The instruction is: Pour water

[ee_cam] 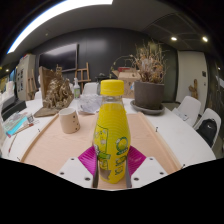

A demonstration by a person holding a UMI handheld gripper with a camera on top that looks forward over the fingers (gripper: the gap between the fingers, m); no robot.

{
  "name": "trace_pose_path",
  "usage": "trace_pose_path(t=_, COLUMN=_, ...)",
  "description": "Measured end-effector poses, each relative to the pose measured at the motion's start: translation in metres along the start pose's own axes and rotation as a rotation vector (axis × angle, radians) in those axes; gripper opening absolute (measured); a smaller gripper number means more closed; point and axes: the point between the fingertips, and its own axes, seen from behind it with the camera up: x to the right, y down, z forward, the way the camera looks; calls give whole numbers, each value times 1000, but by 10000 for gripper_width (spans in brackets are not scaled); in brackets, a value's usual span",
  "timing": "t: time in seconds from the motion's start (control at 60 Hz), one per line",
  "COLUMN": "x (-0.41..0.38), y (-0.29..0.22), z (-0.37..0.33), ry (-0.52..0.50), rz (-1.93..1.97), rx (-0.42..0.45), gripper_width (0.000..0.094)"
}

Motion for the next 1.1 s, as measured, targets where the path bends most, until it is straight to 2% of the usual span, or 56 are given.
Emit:
trace_pose_path(t=0.083, x=-2, y=0, z=2, ry=-16, rz=-9, rx=-12, gripper_width=302)
trace_pose_path(t=0.167, x=1, y=-6, z=7, ry=-14, rz=-30, rx=-15, gripper_width=269)
trace_pose_path(t=0.383, x=14, y=-41, z=4, ry=53, rz=-129, rx=14, gripper_width=269)
trace_pose_path(t=0.533, x=29, y=-94, z=26, ry=151, rz=-289, rx=54, gripper_width=269)
trace_pose_path(t=0.55, x=24, y=-111, z=34, ry=167, rz=-316, rx=57, gripper_width=269)
trace_pose_path(t=0.7, x=19, y=-161, z=70, ry=281, rz=-604, rx=84, gripper_width=269)
trace_pose_path(t=0.817, x=-6, y=-187, z=104, ry=336, rz=-905, rx=110, gripper_width=269)
trace_pose_path(t=1.1, x=-54, y=-198, z=164, ry=434, rz=-1625, rx=136, gripper_width=268)
